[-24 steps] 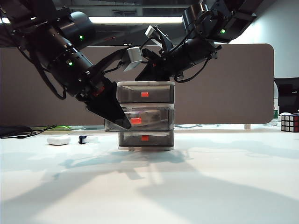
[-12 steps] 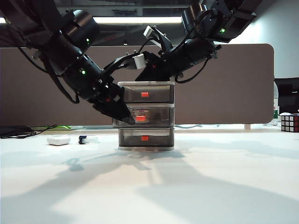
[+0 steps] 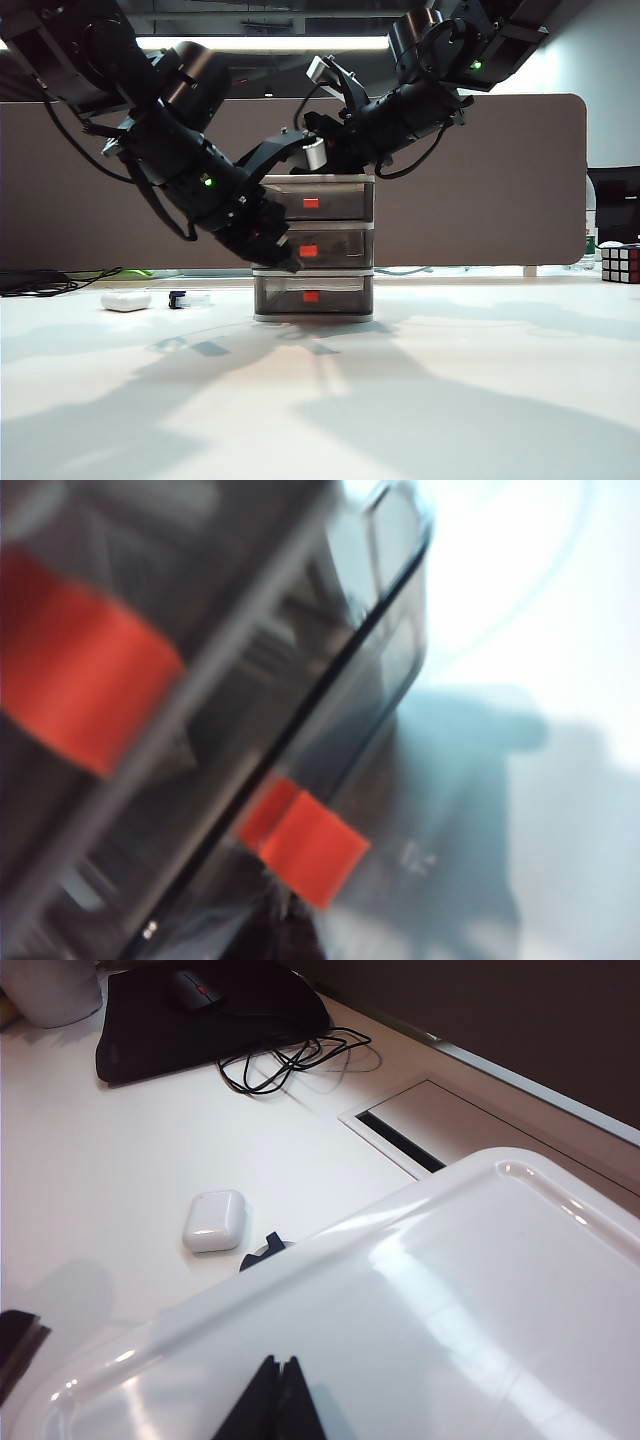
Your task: Open the second layer of the drawer on the table, pick up a pack of napkins on the table and put it in, and finally close the drawer.
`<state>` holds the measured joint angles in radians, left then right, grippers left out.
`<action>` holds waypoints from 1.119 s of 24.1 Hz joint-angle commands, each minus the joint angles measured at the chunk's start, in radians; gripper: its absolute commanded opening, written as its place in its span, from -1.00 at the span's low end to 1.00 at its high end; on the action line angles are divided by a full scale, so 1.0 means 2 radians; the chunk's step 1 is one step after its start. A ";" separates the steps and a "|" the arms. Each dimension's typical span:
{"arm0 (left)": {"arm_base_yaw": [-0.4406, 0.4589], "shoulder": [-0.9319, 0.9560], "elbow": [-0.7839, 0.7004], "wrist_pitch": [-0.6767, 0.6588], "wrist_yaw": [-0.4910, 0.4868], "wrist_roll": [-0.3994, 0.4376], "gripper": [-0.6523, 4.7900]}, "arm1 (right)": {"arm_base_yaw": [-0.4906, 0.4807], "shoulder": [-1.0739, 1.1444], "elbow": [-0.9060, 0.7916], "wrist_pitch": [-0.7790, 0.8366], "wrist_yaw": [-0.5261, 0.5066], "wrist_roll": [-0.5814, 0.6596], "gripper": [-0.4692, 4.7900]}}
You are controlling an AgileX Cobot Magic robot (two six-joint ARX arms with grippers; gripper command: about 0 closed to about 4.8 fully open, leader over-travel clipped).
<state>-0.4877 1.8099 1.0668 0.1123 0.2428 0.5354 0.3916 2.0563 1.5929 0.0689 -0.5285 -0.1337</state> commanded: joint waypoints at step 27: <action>0.002 -0.260 -0.161 0.003 -0.087 -0.032 -0.78 | -0.026 -0.147 -0.006 -0.162 0.026 -0.082 -0.84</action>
<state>-0.4850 1.3373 0.7761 0.1154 0.0860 0.5018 0.3416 1.7874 1.5806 -0.2024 -0.4538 -0.2855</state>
